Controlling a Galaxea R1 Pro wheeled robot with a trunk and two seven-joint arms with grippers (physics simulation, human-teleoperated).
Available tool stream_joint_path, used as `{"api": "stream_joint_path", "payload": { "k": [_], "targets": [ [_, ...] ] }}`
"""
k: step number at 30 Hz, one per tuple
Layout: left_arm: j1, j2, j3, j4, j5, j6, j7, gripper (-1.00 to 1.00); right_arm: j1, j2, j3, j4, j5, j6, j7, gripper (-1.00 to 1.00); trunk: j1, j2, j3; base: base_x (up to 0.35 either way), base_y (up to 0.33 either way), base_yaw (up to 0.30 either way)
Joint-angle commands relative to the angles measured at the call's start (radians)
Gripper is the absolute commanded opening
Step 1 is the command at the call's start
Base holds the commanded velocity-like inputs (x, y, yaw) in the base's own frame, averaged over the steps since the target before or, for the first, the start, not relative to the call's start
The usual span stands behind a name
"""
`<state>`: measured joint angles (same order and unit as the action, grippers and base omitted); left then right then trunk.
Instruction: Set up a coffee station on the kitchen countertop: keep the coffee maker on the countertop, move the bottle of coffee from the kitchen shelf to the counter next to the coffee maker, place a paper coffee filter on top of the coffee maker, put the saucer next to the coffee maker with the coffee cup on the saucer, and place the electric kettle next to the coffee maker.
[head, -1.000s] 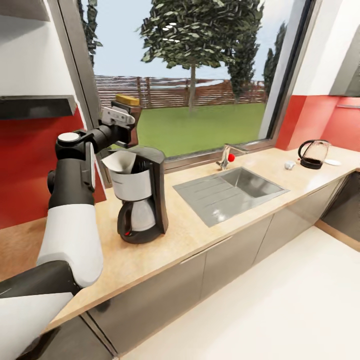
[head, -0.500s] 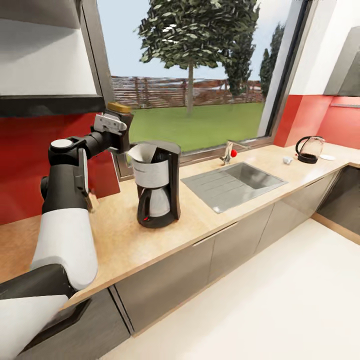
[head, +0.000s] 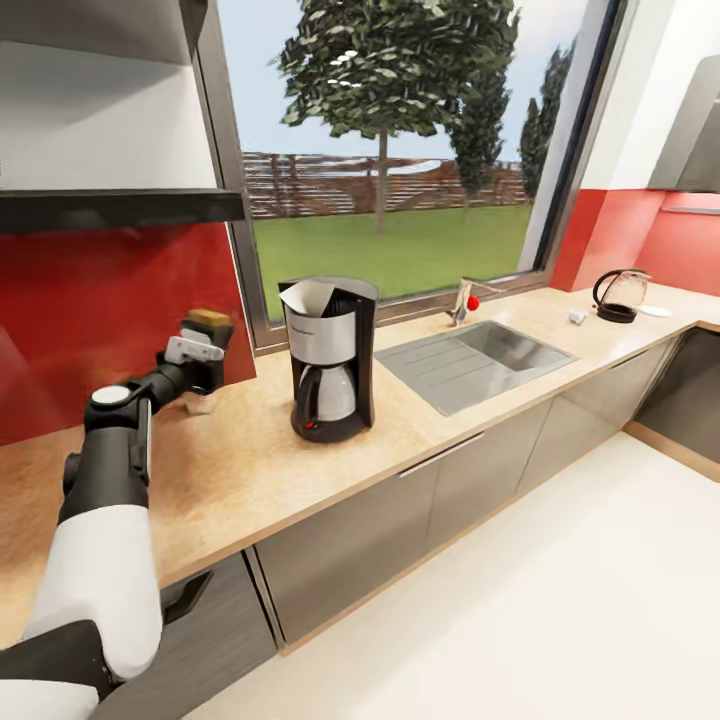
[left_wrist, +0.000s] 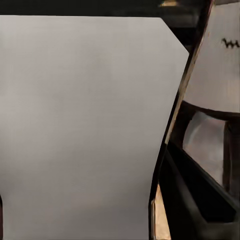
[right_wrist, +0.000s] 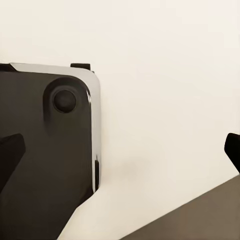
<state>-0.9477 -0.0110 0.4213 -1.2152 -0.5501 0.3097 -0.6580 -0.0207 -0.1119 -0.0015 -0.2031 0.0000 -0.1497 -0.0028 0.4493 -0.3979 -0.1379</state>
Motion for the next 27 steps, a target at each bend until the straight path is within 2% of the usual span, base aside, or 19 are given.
{"api": "stream_joint_path", "payload": {
  "k": [1, 5, 8, 10, 12, 16, 23, 27],
  "targets": [
    [0.023, -0.001, 0.018, 0.001, 0.005, -0.026, 0.004, -1.0, -0.001, 0.0, 0.0, 0.001, 0.0, -0.003, 0.0, 1.0, 0.001, -0.002, -0.002, -0.002, 0.001, 0.0],
    [0.079, -0.001, 0.059, 0.08, 0.007, -0.106, 0.035, -1.0, -0.001, 0.0, 0.0, 0.0, 0.0, -0.004, 0.0, 1.0, 0.001, -0.002, -0.002, 0.0, 0.0, 0.0],
    [0.088, 0.0, 0.075, 0.176, 0.006, -0.132, 0.04, -1.0, -0.001, 0.0, 0.0, 0.0, 0.0, -0.004, 0.0, 1.0, 0.001, -0.002, -0.002, 0.0, 0.0, 0.0],
    [0.089, 0.0, 0.079, 0.251, 0.005, -0.192, 0.049, -1.0, -0.001, 0.0, 0.0, 0.0, 0.0, -0.004, 0.0, 1.0, 0.001, -0.002, -0.002, 0.0, 0.0, 0.0],
    [0.089, -0.001, 0.081, 0.284, 0.005, -0.236, 0.069, -1.0, -0.001, 0.0, 0.0, 0.001, 0.0, -0.005, 0.0, 1.0, 0.001, -0.002, -0.002, 0.0, 0.0, 0.0],
    [0.089, -0.003, 0.083, 0.305, 0.006, -0.265, 0.106, -1.0, -0.001, 0.0, -0.001, 0.001, 0.0, -0.005, 0.0, 1.0, 0.001, -0.002, -0.002, 0.0, 0.0, 0.0],
    [0.09, -0.001, 0.08, 0.302, 0.006, -0.269, 0.11, -1.0, -0.001, 0.0, -0.001, 0.002, 0.0, -0.005, 0.001, 1.0, 0.001, -0.002, -0.002, 0.0, 0.0, 0.0],
    [0.09, -0.001, 0.08, 0.309, 0.034, -0.268, 0.111, -1.0, -0.001, 0.0, -0.001, 0.002, 0.0, -0.005, 0.0, 1.0, 0.001, -0.002, -0.002, 0.094, 0.0, 0.0]
  ]
}}
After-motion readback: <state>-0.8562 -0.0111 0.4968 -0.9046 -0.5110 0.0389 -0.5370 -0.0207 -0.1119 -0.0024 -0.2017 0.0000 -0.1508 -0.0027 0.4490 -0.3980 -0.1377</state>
